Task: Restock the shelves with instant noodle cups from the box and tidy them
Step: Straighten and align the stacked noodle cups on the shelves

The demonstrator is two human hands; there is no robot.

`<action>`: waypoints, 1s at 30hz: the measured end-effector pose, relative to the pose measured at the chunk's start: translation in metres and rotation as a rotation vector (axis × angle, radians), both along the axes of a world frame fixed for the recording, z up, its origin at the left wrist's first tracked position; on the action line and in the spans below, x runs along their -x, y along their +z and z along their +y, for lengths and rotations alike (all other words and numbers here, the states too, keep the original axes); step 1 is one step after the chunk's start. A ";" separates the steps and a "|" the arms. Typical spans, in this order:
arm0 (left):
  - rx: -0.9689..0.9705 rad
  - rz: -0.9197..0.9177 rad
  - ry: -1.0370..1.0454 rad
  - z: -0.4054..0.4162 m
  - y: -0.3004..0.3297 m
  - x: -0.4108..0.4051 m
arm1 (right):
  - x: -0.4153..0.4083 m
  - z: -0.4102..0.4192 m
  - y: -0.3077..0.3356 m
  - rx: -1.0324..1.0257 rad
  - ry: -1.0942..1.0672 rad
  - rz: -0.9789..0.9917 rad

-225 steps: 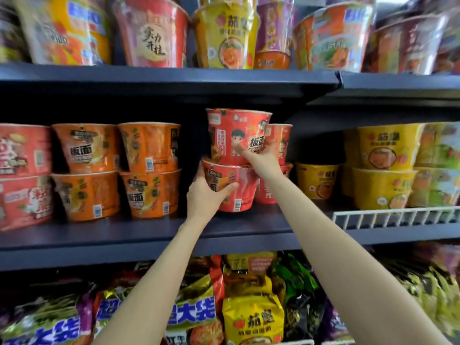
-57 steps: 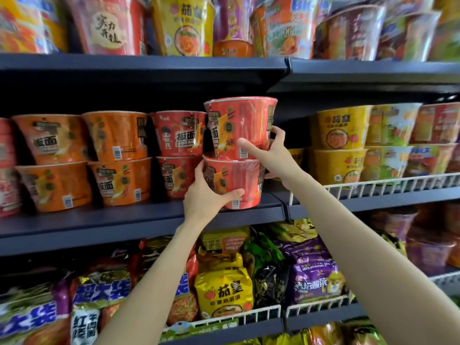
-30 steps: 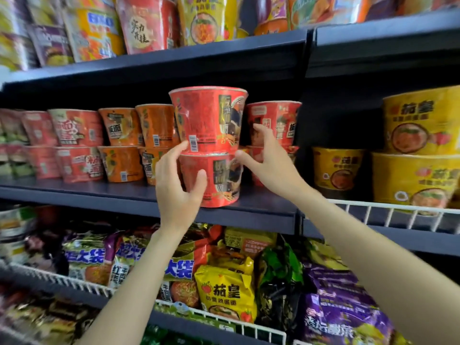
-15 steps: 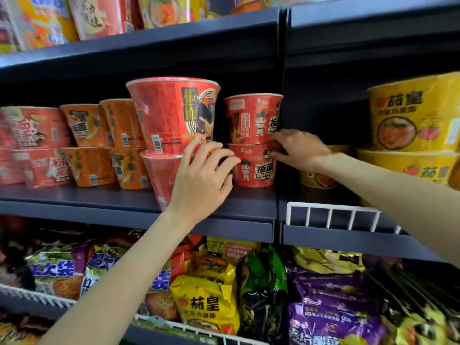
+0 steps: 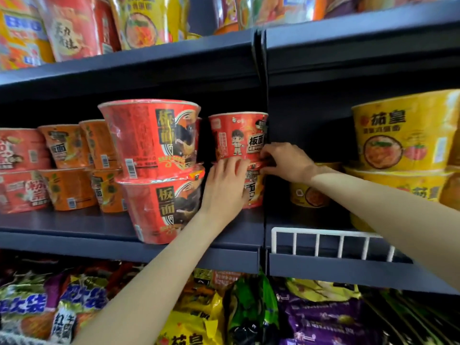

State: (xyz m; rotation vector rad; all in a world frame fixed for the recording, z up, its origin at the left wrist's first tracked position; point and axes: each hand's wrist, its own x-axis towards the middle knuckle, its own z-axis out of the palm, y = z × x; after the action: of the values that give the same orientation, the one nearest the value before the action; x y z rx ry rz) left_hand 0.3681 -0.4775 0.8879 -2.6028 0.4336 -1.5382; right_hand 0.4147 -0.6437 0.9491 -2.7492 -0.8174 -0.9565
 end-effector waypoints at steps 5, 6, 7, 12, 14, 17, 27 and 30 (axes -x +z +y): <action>0.015 0.117 0.136 0.000 0.009 -0.027 | -0.006 -0.005 -0.002 0.066 0.041 0.074; 0.027 0.131 0.139 0.000 0.011 -0.029 | -0.007 -0.003 -0.001 0.086 0.036 0.066; 0.035 0.150 0.137 0.000 0.012 -0.032 | -0.006 -0.002 -0.001 0.108 0.028 0.057; 0.090 0.164 0.092 0.002 0.009 -0.035 | -0.006 -0.001 0.000 0.118 0.037 0.042; 0.123 0.178 0.070 0.003 0.008 -0.033 | -0.005 -0.003 0.001 0.110 0.045 0.027; 0.117 0.162 0.070 0.004 0.008 -0.032 | -0.001 -0.009 0.005 0.100 0.082 0.075; 0.406 0.147 -0.178 -0.001 0.016 -0.034 | 0.000 0.006 0.015 -0.385 0.129 0.303; 0.502 0.153 -0.203 -0.007 0.024 -0.038 | -0.005 0.020 0.021 -0.587 0.159 0.513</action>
State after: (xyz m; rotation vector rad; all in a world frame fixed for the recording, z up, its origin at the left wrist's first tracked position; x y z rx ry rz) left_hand 0.4062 -0.4849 0.9115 -3.1584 0.3712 -1.6995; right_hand 0.4196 -0.6233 0.9706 -2.2150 -0.5404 -0.3452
